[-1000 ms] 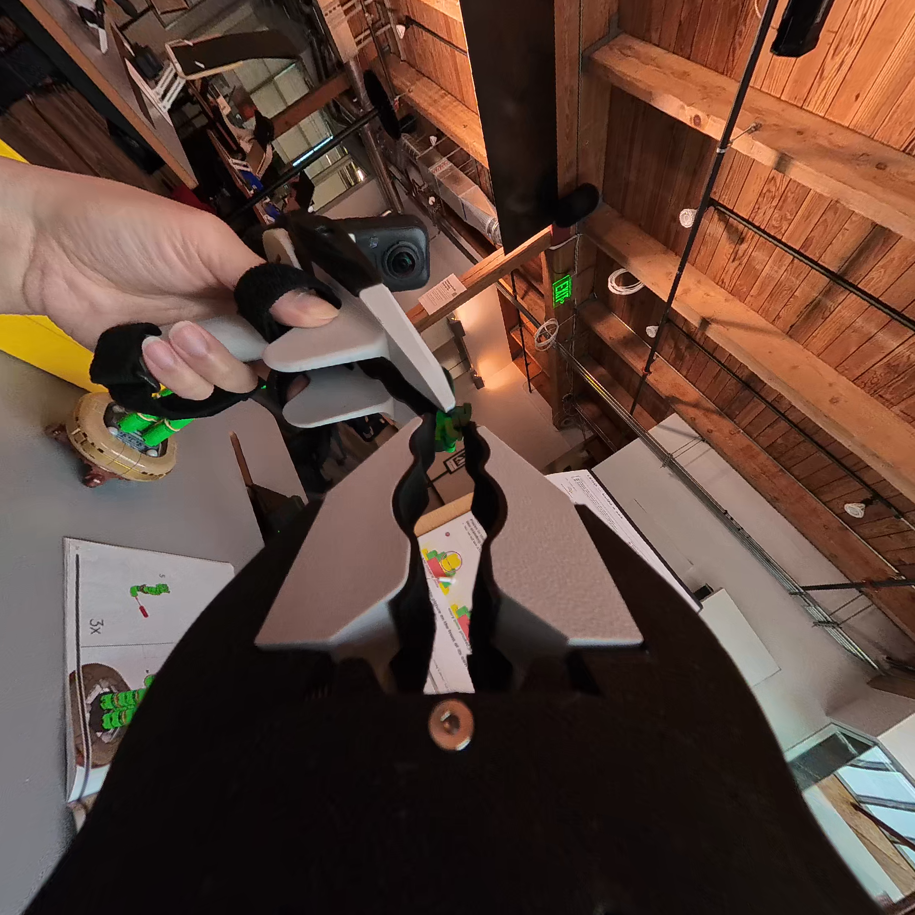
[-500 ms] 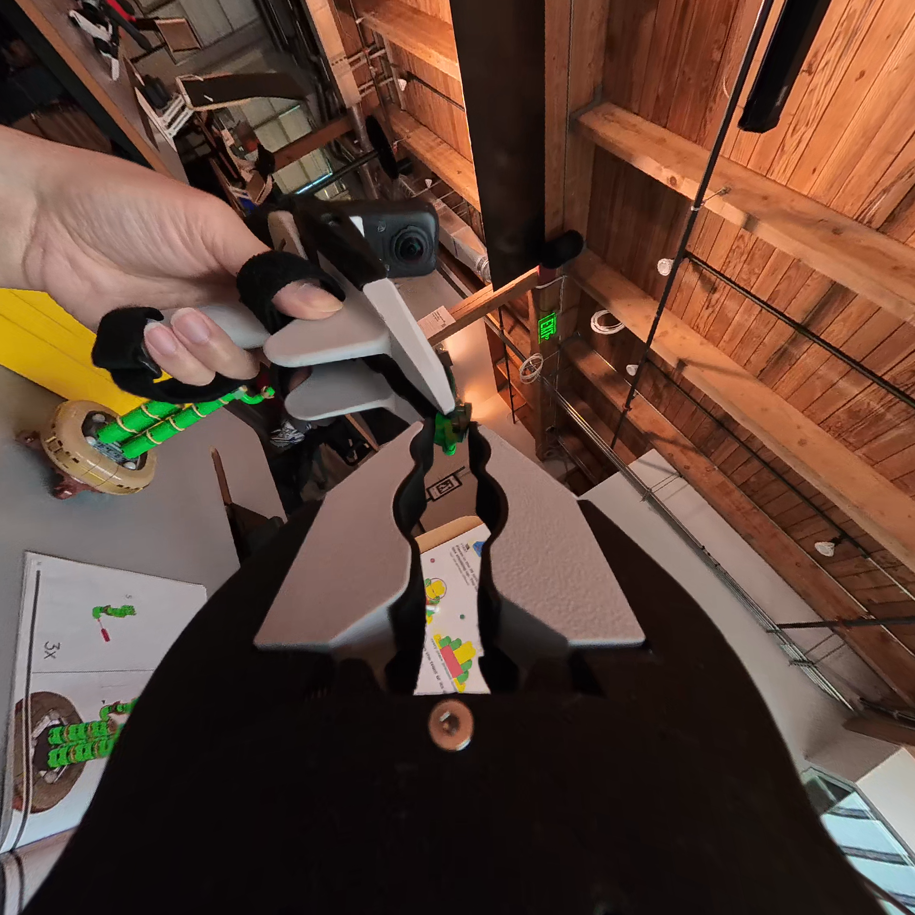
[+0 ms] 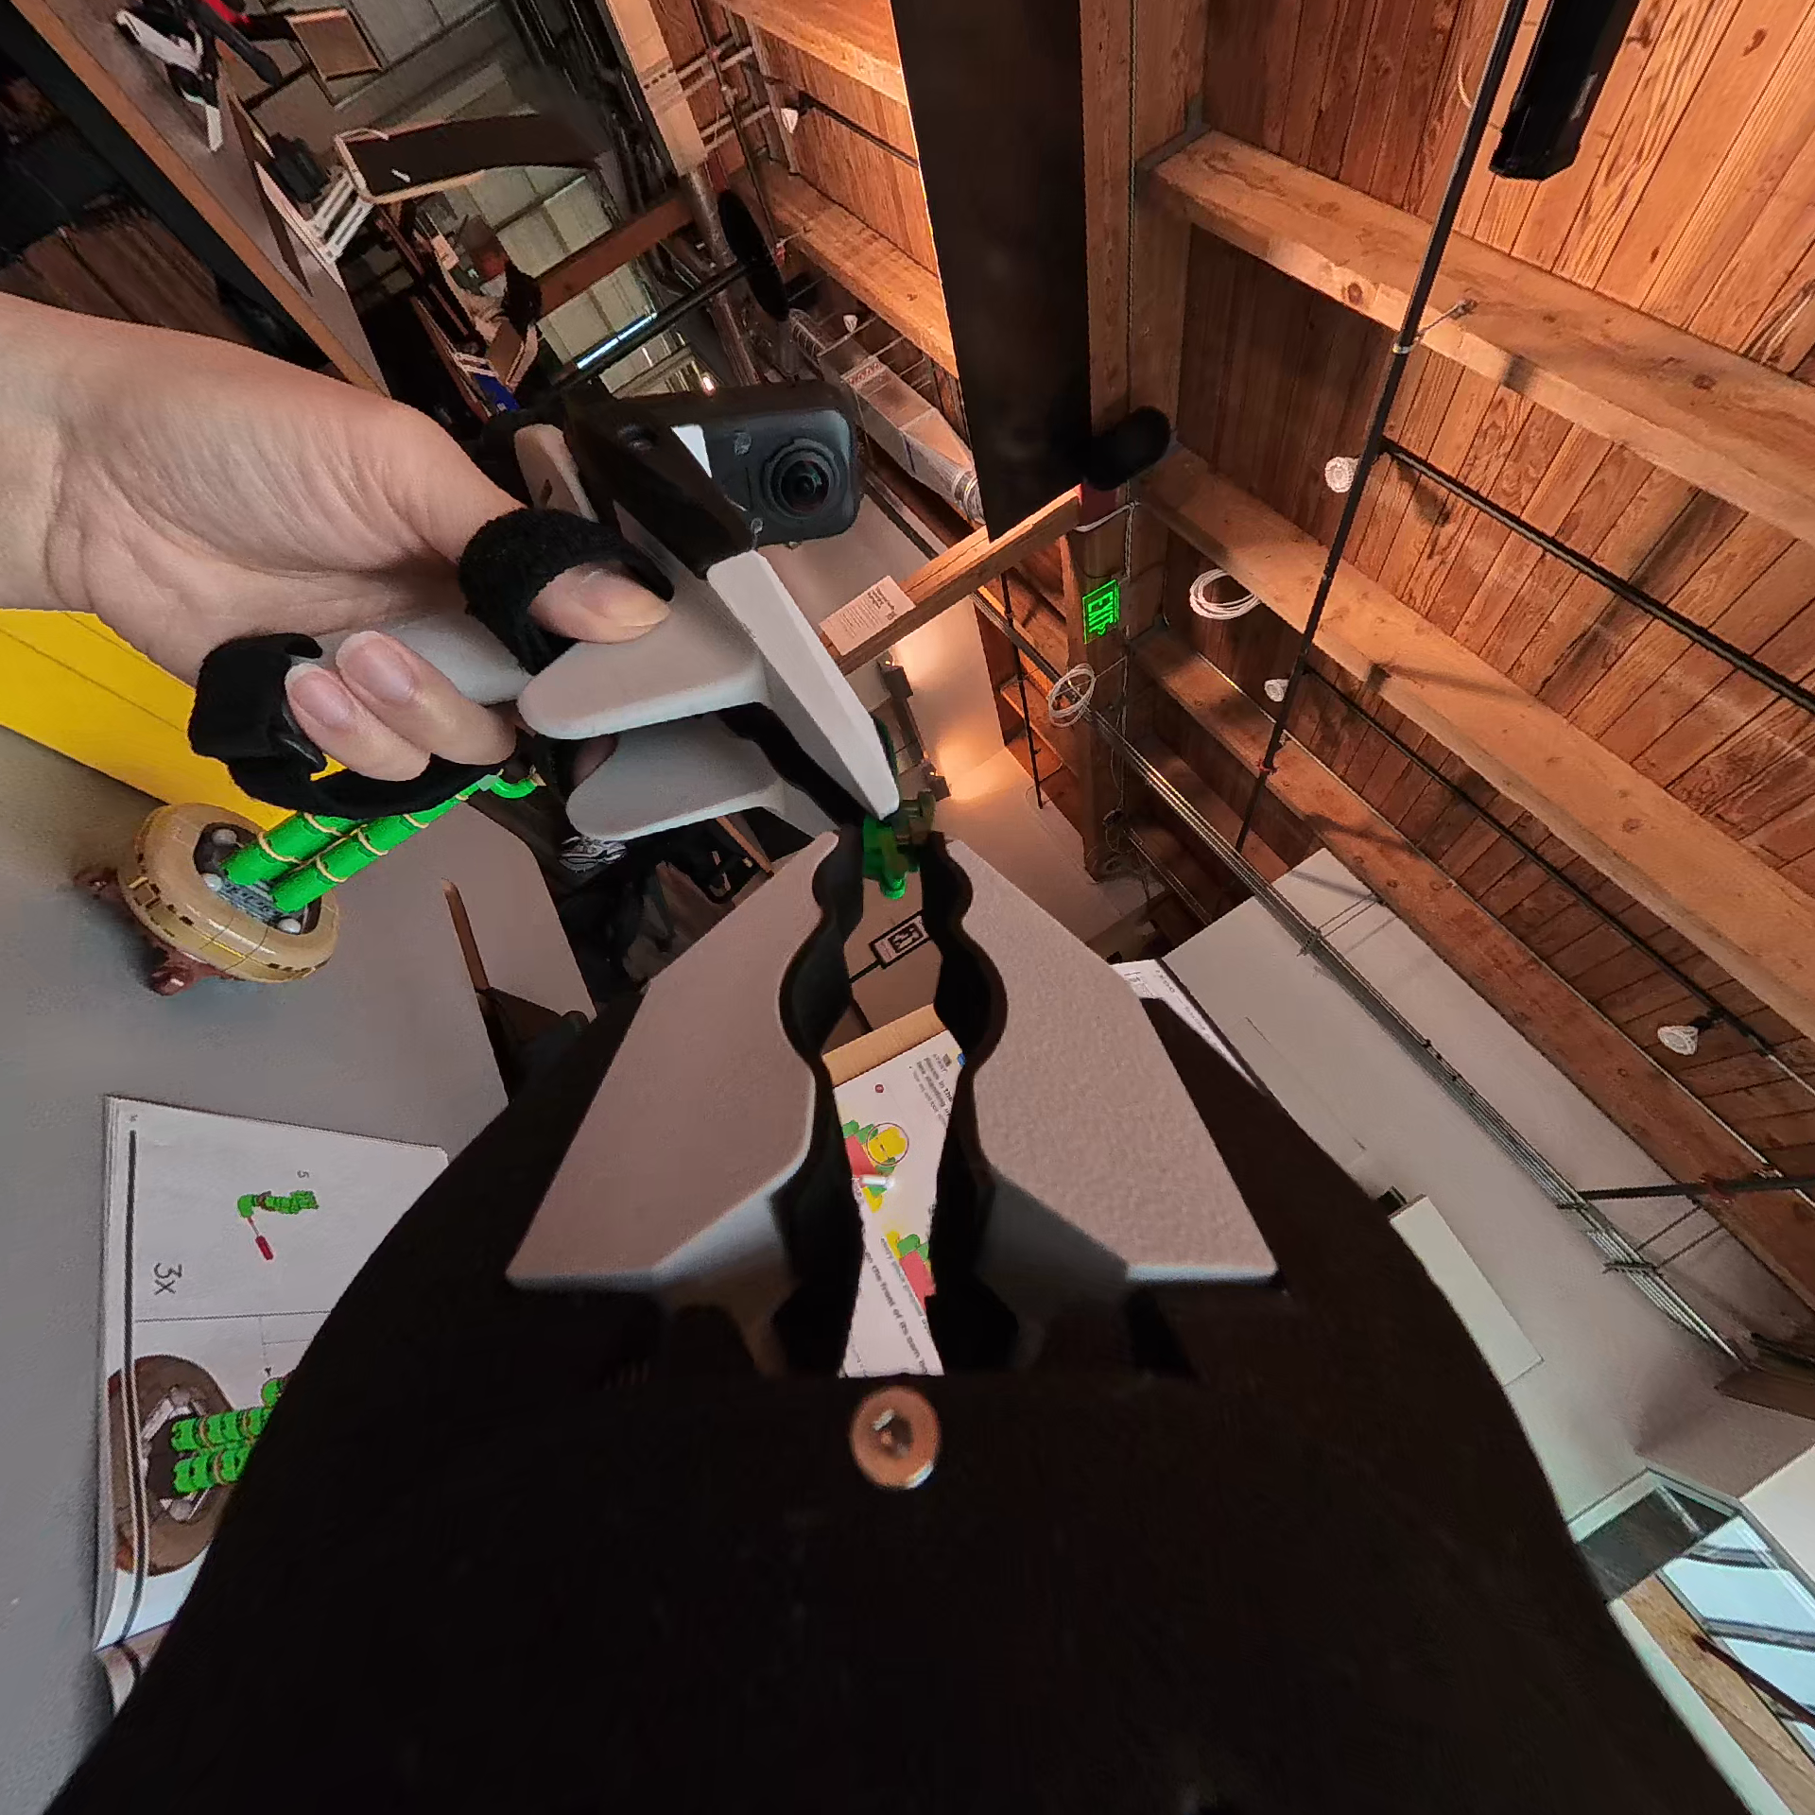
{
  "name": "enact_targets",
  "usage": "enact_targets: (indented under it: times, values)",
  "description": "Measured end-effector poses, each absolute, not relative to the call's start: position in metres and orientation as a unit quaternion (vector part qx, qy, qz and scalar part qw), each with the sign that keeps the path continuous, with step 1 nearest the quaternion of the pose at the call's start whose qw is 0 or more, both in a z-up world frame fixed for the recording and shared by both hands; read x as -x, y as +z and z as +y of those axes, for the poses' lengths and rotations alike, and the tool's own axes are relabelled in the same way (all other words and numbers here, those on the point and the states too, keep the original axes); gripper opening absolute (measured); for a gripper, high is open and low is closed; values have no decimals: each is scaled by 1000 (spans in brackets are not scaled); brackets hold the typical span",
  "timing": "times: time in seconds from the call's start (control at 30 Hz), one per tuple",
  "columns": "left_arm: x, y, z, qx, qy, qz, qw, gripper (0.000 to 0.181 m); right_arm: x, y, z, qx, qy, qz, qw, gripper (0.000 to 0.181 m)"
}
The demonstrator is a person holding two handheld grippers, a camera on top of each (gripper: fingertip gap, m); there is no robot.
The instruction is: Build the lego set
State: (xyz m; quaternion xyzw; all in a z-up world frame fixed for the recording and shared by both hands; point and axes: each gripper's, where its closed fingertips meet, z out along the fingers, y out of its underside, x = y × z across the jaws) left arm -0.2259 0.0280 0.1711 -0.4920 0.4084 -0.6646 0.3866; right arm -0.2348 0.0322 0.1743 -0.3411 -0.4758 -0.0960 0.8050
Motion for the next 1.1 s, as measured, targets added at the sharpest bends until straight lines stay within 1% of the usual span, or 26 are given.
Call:
enact_targets:
  times: [0.2, 0.23, 0.27, 0.33, 0.4, 0.43, 0.53, 0.6, 0.67, 0.73, 0.93, 1.03, 1.1]
  values:
    - [227, 168, 31, 499, -645, 420, 400, 6, 233, 174, 36, 349, -68, -484, 799, 11]
    - [230, 165, 34, 508, -626, 430, 406, 8, 229, 174, 40, 365, -52, -482, 795, 11]
    - [236, 164, 36, 514, -602, 443, 421, 16, 225, 174, 41, 373, -31, -480, 794, 11]
    - [254, 167, 43, 510, -537, 463, 487, 16, 223, 168, 38, 394, 38, -506, 766, 10]
    - [271, 175, 46, 492, -455, 472, 573, 26, 220, 164, 34, 411, 87, -521, 743, 11]
    - [276, 178, 41, 475, -415, 483, 607, 29, 221, 158, 31, 422, 112, -536, 723, 11]
    - [270, 177, 19, 417, -289, 530, 680, 35, 220, 151, 30, 433, 107, -554, 703, 11]
    - [255, 166, 10, 397, -219, 566, 688, 32, 224, 141, 26, 441, 97, -580, 678, 11]
    - [241, 150, 9, 401, -169, 600, 671, 35, 227, 134, 22, 440, 81, -599, 664, 11]
    - [232, 136, 10, 402, -135, 625, 656, 33, 229, 130, 20, 442, 68, -611, 653, 11]
    - [223, 123, 11, 386, -88, 648, 651, 16, 230, 120, 15, 432, 41, -639, 635, 11]
    - [223, 122, 7, 375, -90, 654, 650, 12, 231, 121, 11, 422, 52, -643, 637, 11]
    - [223, 123, 3, 370, -93, 656, 652, 14, 231, 121, 8, 415, 60, -648, 636, 11]
